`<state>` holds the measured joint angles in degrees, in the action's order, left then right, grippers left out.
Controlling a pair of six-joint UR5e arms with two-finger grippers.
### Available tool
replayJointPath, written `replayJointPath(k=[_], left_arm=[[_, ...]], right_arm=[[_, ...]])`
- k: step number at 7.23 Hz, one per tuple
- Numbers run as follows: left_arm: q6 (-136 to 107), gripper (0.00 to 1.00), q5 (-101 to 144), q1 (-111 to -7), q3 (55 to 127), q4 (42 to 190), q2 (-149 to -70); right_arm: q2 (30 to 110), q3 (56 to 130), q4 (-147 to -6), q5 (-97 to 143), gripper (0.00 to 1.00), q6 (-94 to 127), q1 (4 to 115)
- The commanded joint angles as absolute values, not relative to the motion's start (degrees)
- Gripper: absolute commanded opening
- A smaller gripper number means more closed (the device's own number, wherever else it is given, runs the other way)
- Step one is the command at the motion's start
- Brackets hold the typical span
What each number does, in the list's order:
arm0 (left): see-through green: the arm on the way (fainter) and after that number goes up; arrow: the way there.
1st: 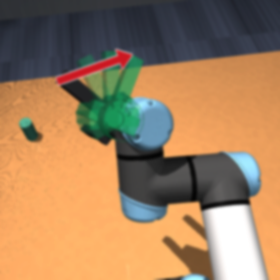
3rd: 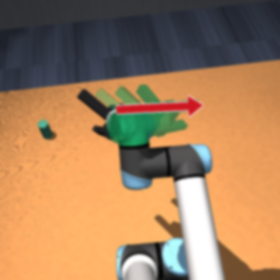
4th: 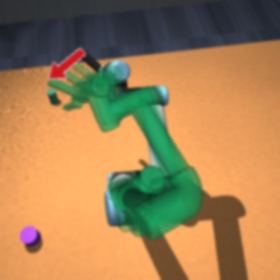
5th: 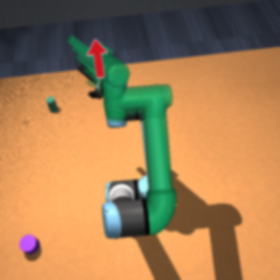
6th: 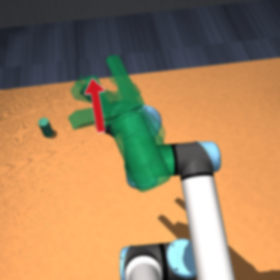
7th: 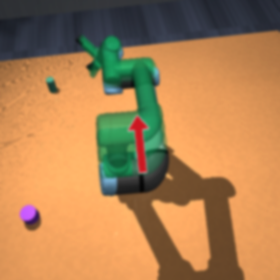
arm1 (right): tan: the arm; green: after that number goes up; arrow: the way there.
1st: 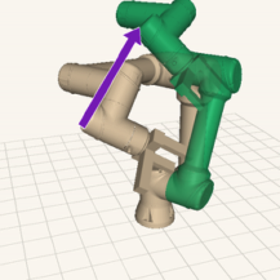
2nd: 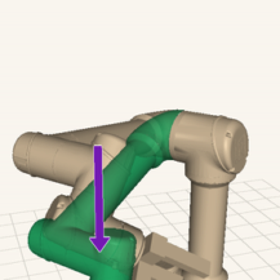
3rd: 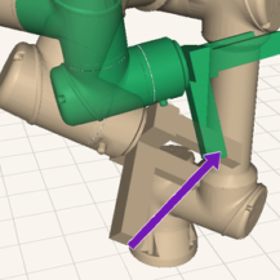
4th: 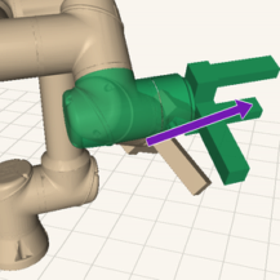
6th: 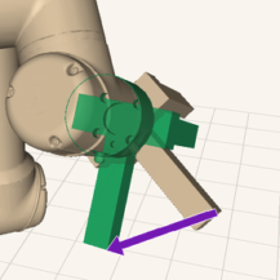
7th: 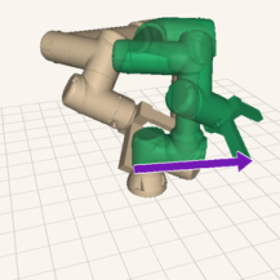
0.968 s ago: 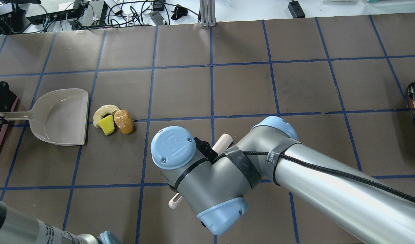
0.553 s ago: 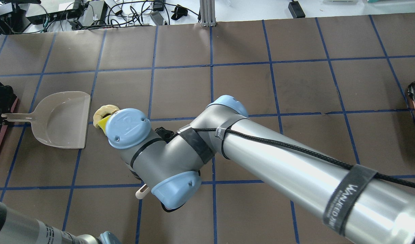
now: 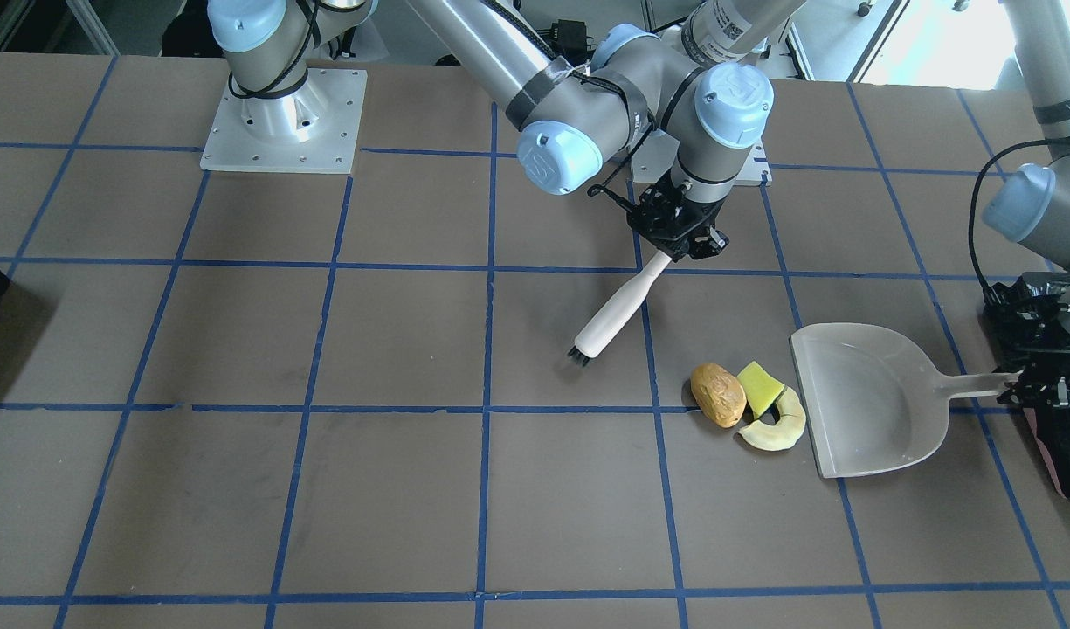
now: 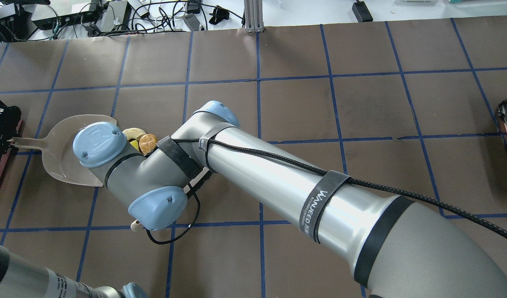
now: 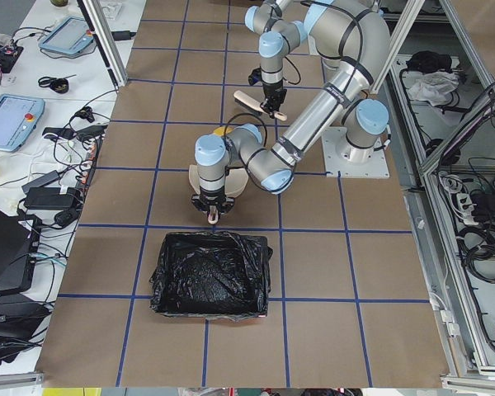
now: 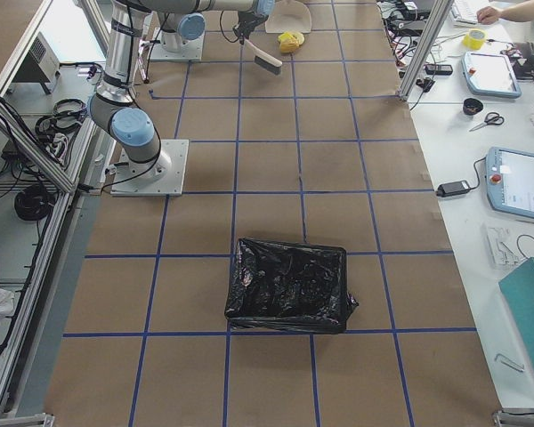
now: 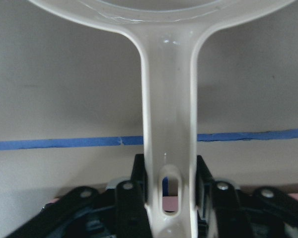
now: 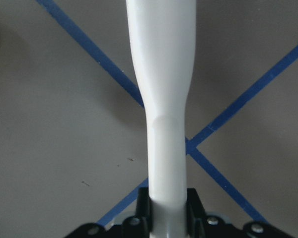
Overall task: Sweep and dump trash in nearest bin
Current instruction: 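Move the brush with the right gripper behind the trash pile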
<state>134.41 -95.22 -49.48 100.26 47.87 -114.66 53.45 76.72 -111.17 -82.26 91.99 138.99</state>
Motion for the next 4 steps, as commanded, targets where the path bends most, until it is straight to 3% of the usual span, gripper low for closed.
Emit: replayJointPath(k=[1, 4], left_arm=[[134.91, 0.00, -94.66, -49.57, 100.20, 47.81, -114.96], [134.47, 0.00, -94.75, -49.57, 100.20, 47.90, -115.31]], right_arm=[[49.94, 71.48, -109.53, -81.74, 0.00, 89.23, 139.48], [42.65, 58.75, -103.20, -79.21, 0.00, 82.29, 139.57]])
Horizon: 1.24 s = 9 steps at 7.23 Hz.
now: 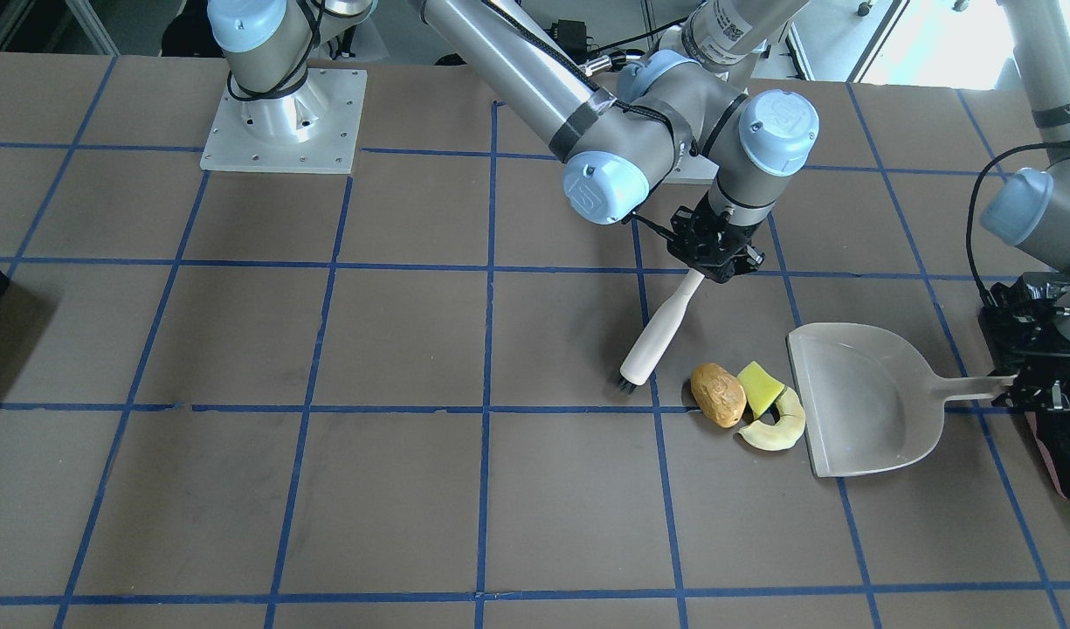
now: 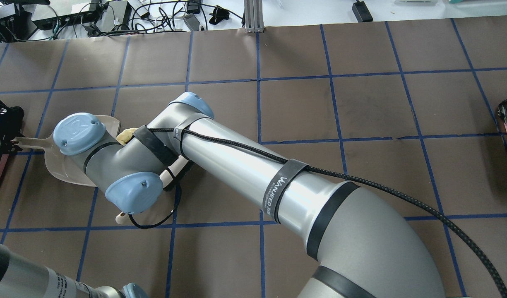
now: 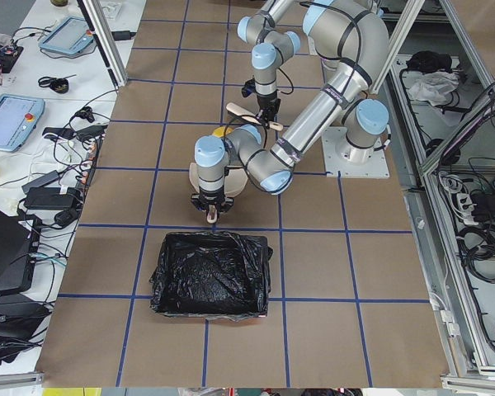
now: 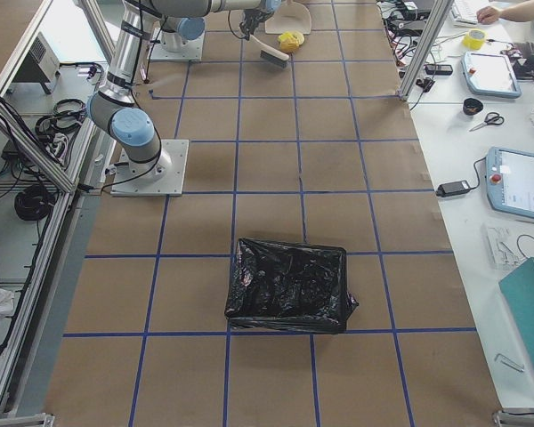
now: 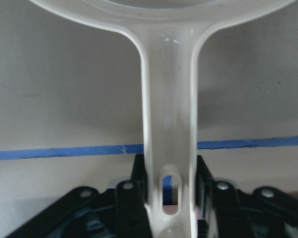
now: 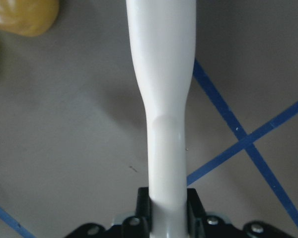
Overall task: Sweep and dump trash in nearest bin
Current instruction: 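Sweep the trash with the right gripper's brush into the held dustpan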
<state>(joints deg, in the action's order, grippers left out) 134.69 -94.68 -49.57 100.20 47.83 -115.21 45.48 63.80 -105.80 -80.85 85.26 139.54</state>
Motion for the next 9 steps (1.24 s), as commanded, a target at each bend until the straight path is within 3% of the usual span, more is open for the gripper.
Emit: replayJointPath(k=[1, 9], left_arm=[[134.30, 0.00, -94.83, -49.57, 100.11, 47.90, -115.40], [133.33, 0.00, -94.83, -49.57, 99.93, 47.90, -115.75]], right_arm=[[40.63, 56.01, -102.92, -78.49, 0.00, 78.00, 139.57], [38.85, 54.23, -102.30, -79.19, 0.00, 47.48, 138.96]])
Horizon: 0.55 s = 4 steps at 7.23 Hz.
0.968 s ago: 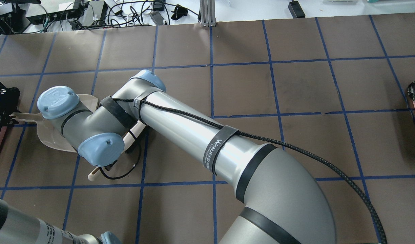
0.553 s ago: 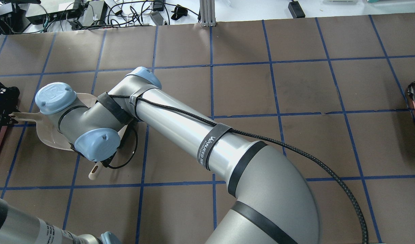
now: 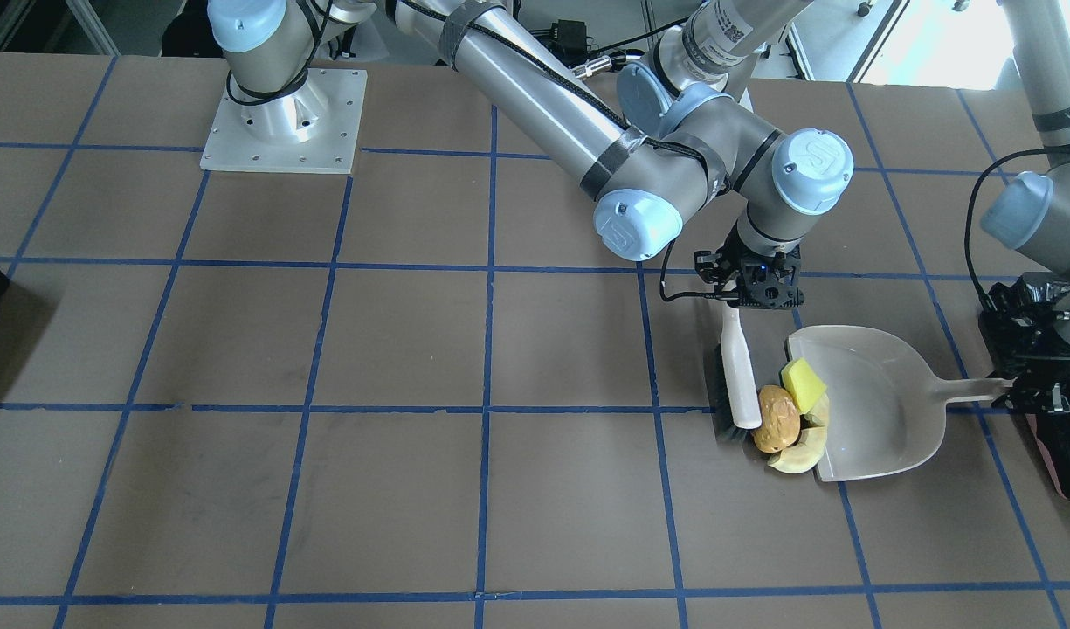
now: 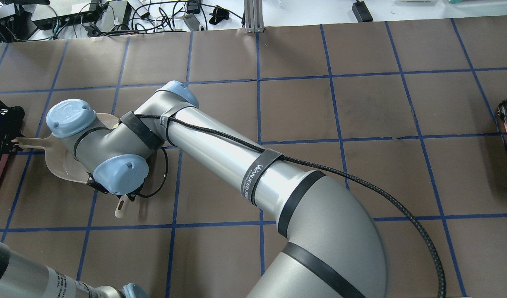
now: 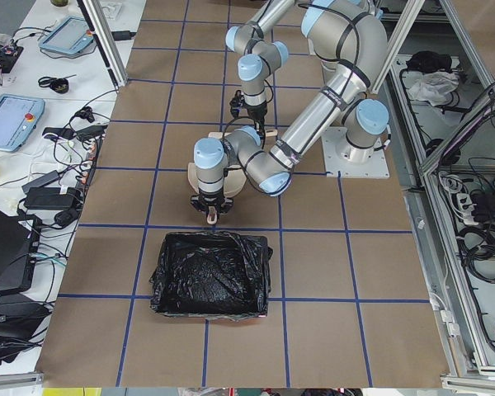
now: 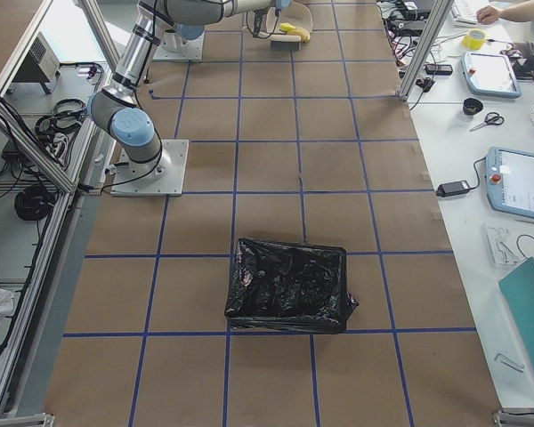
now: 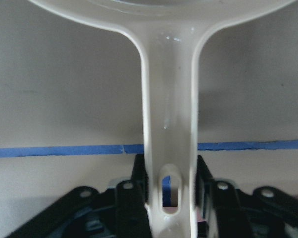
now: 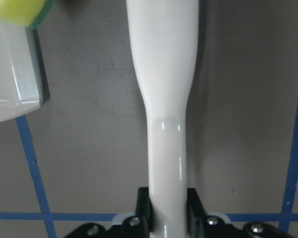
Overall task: Sweep and dump trash in nearest bin
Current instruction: 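Sweep the trash with the right gripper's brush into the held dustpan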
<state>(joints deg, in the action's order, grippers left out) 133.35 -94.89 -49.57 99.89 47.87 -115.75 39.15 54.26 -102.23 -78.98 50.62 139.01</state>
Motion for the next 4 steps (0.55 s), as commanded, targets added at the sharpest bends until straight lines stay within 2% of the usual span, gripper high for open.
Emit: replayJointPath(k=[1, 4], left_arm=[[132.90, 0.00, -94.83, -49.57, 100.02, 47.99, -115.75], [132.10, 0.00, -94.83, -49.57, 100.11, 47.99, -115.75]], right_arm=[[38.85, 54.23, -102.30, -79.02, 0.00, 45.20, 138.96], [36.92, 51.88, -103.36, -78.58, 0.00, 35.10, 138.96]])
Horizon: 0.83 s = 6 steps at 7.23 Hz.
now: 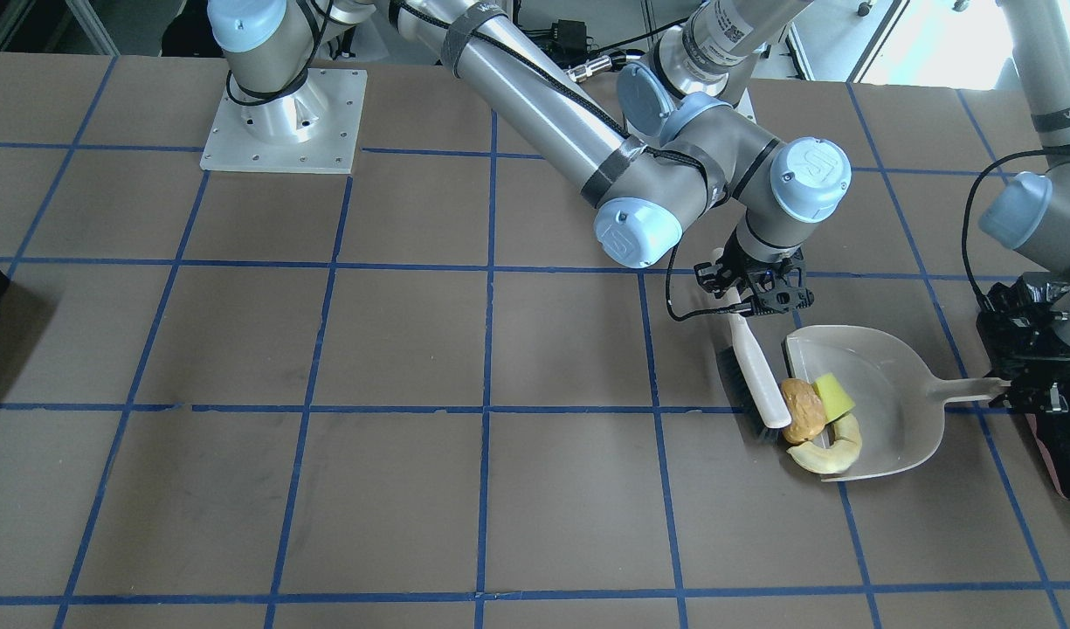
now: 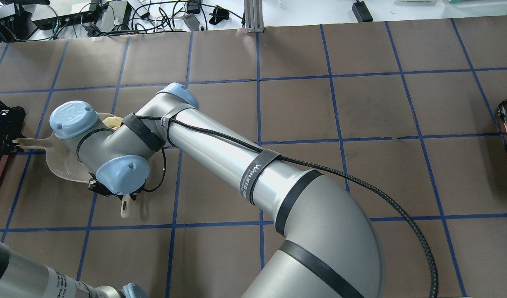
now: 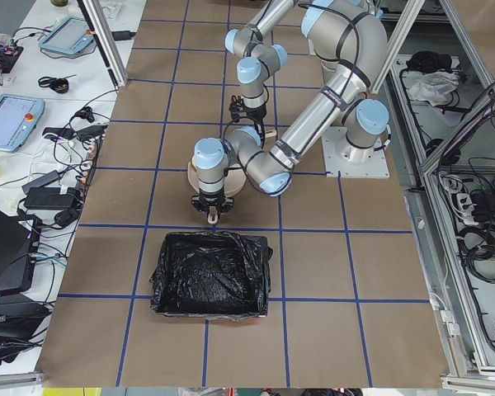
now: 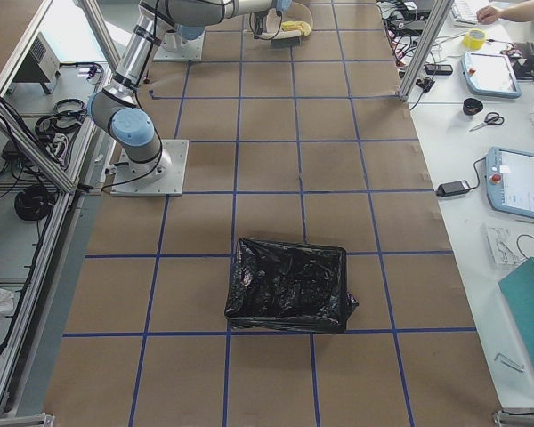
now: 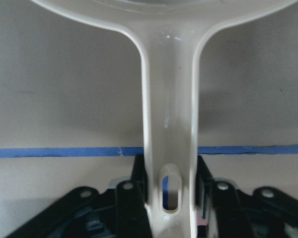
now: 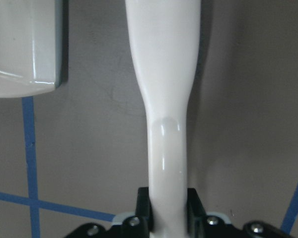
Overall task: Sweep and dump trash in nearest bin
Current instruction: 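Sweep the trash with the right gripper's brush into the held dustpan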
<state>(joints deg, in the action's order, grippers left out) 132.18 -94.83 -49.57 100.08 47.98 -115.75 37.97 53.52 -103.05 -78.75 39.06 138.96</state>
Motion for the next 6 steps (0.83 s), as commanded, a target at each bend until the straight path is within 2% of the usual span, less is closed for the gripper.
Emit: replayJointPath(k=[1, 3, 6], left_arm=[[132.10, 0.00, -94.83, -49.57, 100.19, 47.99, -115.75], [132.10, 0.00, -94.83, -49.57, 100.20, 47.99, -115.75], [132.10, 0.00, -94.75, -49.57, 100.20, 47.99, -115.75]], right_arm=[[35.26, 49.68, -103.36, -78.57, 0.00, 32.63, 138.96], [33.06, 45.89, -103.36, -78.40, 0.00, 26.66, 138.96], [33.22, 45.53, -104.32, -75.94, 0.00, 25.04, 139.48]])
